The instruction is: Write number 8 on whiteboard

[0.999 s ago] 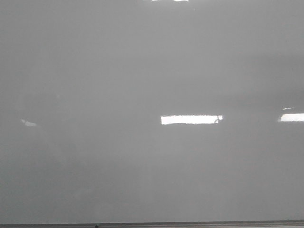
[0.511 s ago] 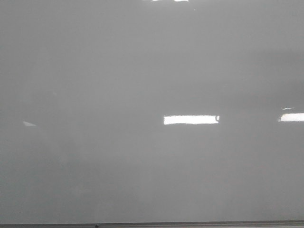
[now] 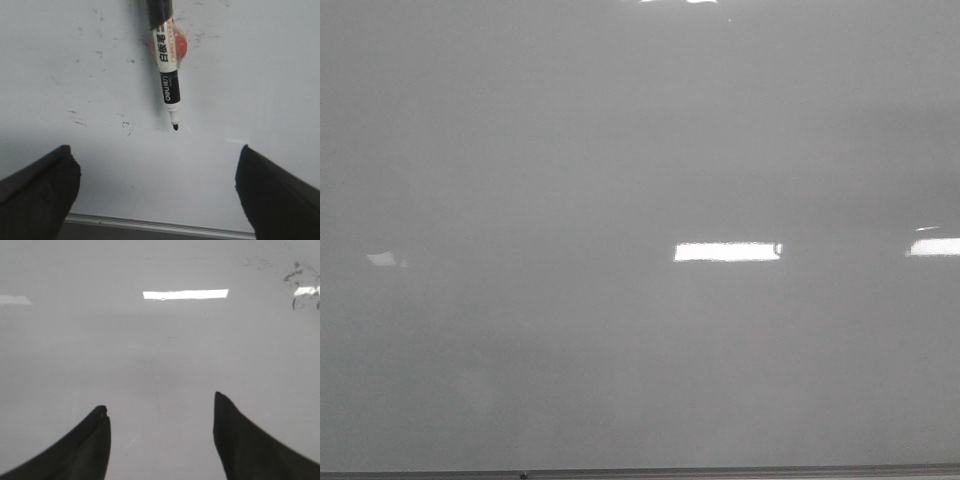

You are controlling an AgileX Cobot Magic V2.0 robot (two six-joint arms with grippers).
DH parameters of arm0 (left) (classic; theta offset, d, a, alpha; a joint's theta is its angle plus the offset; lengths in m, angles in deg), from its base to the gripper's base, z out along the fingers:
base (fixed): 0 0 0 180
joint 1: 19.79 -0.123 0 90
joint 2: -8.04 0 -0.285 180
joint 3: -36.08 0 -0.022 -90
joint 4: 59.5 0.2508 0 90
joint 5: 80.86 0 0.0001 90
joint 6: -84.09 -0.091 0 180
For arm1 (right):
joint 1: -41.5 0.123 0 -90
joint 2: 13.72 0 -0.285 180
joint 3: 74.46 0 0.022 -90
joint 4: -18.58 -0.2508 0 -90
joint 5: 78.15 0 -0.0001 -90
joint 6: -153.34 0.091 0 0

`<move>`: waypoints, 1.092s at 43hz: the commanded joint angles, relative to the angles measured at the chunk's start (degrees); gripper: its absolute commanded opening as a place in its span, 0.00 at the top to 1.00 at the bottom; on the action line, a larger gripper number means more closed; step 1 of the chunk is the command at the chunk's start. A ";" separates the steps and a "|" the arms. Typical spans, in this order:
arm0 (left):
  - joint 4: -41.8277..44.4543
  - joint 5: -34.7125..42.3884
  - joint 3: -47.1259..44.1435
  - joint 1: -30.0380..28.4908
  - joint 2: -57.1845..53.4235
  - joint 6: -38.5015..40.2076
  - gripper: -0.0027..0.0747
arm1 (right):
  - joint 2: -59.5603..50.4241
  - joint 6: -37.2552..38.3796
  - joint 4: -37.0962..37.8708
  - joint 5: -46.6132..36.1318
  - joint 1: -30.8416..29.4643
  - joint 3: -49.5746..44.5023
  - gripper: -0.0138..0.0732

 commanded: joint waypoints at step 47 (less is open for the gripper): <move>-3.12 14.59 12.77 2.68 26.03 -0.01 0.86 | 0.72 -0.18 -0.33 -4.35 0.08 2.01 0.29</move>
